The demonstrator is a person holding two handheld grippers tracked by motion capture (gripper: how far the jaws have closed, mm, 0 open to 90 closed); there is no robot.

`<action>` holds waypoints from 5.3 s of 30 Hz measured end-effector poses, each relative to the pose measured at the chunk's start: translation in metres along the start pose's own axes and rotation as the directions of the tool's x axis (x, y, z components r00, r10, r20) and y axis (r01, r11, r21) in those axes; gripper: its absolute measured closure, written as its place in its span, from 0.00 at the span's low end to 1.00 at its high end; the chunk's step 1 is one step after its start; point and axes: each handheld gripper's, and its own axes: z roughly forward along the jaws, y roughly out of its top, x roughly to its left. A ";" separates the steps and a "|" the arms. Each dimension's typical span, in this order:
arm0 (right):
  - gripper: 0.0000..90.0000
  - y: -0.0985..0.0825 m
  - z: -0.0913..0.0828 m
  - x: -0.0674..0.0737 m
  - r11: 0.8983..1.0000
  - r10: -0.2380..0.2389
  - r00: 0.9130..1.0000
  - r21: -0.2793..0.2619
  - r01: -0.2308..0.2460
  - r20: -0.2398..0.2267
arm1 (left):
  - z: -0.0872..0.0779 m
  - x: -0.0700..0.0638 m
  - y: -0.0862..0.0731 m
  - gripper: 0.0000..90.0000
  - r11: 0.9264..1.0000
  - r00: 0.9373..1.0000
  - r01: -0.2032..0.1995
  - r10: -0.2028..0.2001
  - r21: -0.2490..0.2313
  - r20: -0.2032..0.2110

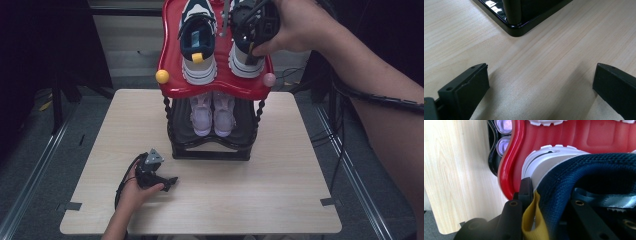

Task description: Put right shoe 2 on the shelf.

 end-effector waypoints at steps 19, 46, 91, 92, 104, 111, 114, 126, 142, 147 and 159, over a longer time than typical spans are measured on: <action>0.81 0.017 0.023 -0.010 0.999 -0.032 0.999 -0.014 0.032 -0.040 | 0.000 0.000 0.000 0.00 1.000 1.000 -0.001 0.001 0.002 -0.004; 0.64 0.016 0.024 -0.010 0.998 -0.012 0.999 -0.068 0.009 -0.041 | 0.000 0.000 0.000 0.00 1.000 1.000 0.000 0.000 0.000 -0.003; 0.19 -0.012 -0.021 -0.004 0.984 0.168 0.955 -0.022 -0.179 -0.243 | 0.000 0.000 0.000 0.00 1.000 1.000 -0.001 0.001 -0.002 -0.002; 0.20 -0.013 -0.022 -0.004 0.983 0.173 0.953 -0.016 -0.182 -0.248 | 0.000 0.000 0.000 0.00 1.000 1.000 0.000 0.000 -0.001 -0.001; 0.20 -0.023 -0.014 0.003 0.982 0.186 0.923 0.033 -0.186 -0.337 | 0.000 0.000 0.000 0.00 1.000 1.000 0.000 0.000 0.000 0.000; 0.21 -0.032 -0.007 0.010 0.982 0.186 0.910 0.049 -0.181 -0.369 | 0.000 0.000 0.000 0.00 1.000 1.000 0.001 -0.001 0.000 0.000; 0.21 -0.037 -0.002 0.013 0.983 0.185 0.904 0.055 -0.177 -0.385 | 0.000 0.000 0.000 0.00 1.000 1.000 0.000 0.000 0.000 0.000; 0.21 -0.061 0.010 0.022 0.976 0.217 0.898 0.091 -0.197 -0.384 | 0.000 0.000 0.000 0.00 1.000 1.000 0.001 -0.001 0.000 0.000; 0.21 -0.098 0.037 0.041 0.968 0.250 0.888 0.131 -0.215 -0.385 | 0.000 0.000 0.000 0.00 1.000 1.000 0.000 0.000 0.000 0.000; 0.21 -0.107 0.048 0.048 0.966 0.257 0.885 0.135 -0.221 -0.388 | 0.000 0.000 0.000 0.00 1.000 1.000 -0.001 0.001 0.000 0.000; 0.21 -0.131 0.067 0.062 0.962 0.271 0.883 0.119 -0.244 -0.384 | 0.000 0.000 0.000 0.00 1.000 1.000 0.003 -0.003 -0.001 0.001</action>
